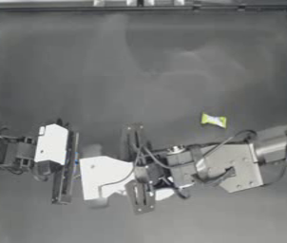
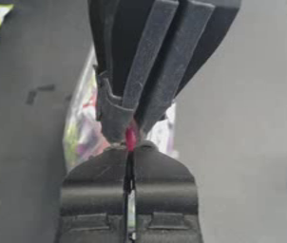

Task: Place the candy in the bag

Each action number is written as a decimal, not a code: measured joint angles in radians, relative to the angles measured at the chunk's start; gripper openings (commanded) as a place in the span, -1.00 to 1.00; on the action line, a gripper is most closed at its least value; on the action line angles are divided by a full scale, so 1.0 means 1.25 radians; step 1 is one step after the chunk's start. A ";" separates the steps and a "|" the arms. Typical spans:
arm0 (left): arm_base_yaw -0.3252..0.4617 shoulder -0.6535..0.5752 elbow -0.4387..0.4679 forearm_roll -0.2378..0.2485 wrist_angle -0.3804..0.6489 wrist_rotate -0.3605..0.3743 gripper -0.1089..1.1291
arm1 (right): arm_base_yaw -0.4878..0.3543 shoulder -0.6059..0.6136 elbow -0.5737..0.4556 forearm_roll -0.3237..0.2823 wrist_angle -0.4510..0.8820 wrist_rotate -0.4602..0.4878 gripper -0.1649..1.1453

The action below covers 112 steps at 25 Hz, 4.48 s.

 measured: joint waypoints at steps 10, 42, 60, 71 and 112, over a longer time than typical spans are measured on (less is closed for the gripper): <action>0.000 0.000 0.000 -0.001 -0.001 0.001 -0.74 | 0.001 -0.027 0.053 0.006 -0.005 0.021 -0.63; 0.001 -0.001 -0.001 0.000 -0.009 0.002 -0.74 | 0.060 -0.210 0.302 -0.029 -0.032 0.272 -0.63; 0.000 0.000 -0.001 0.000 -0.010 0.002 -0.74 | 0.114 -0.295 0.418 -0.044 -0.033 0.426 -0.63; 0.000 0.000 -0.001 -0.001 -0.010 0.002 -0.74 | 0.150 -0.357 0.493 -0.067 -0.033 0.528 -0.64; 0.075 -0.075 0.006 0.000 0.011 0.059 -0.74 | 0.134 -0.452 0.507 -0.217 -0.023 0.571 -0.64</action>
